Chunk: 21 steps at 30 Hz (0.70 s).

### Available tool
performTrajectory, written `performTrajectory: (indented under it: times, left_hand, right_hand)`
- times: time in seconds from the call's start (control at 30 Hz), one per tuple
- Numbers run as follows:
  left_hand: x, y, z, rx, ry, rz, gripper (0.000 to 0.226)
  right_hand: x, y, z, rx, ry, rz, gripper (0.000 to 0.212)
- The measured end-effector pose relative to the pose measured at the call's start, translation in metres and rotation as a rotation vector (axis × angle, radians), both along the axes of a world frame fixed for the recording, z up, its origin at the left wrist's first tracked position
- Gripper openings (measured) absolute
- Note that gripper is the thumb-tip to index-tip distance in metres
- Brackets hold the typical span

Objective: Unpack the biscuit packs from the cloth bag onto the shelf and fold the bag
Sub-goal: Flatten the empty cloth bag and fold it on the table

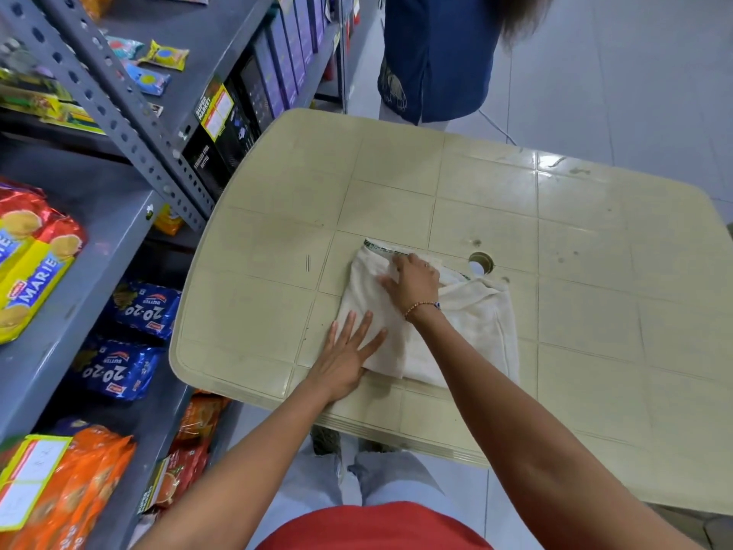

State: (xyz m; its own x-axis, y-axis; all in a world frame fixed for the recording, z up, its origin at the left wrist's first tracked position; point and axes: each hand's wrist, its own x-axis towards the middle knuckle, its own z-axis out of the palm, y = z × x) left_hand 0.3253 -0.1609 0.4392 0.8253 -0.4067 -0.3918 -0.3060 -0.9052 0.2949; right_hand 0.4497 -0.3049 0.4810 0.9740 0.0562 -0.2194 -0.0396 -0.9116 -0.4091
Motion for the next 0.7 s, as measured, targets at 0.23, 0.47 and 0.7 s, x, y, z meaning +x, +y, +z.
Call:
performTrajectory:
  times: [0.23,0.47,0.7]
  left_hand:
    - [0.004,-0.001,-0.001,-0.028,0.122,-0.037,0.081]
    - [0.006,-0.005,0.012,-0.323,-0.153,0.725,0.057]
    - [0.016,-0.017,0.041,-0.611,0.210,0.921,0.029]
  right_hand:
    - [0.005,-0.025,0.000,0.104,0.034,-0.335,0.031]
    - [-0.016,0.045,0.021,0.074,-0.116,-0.172,0.030]
    - [-0.022,0.048,0.005,0.060,0.276,-0.252,0.064]
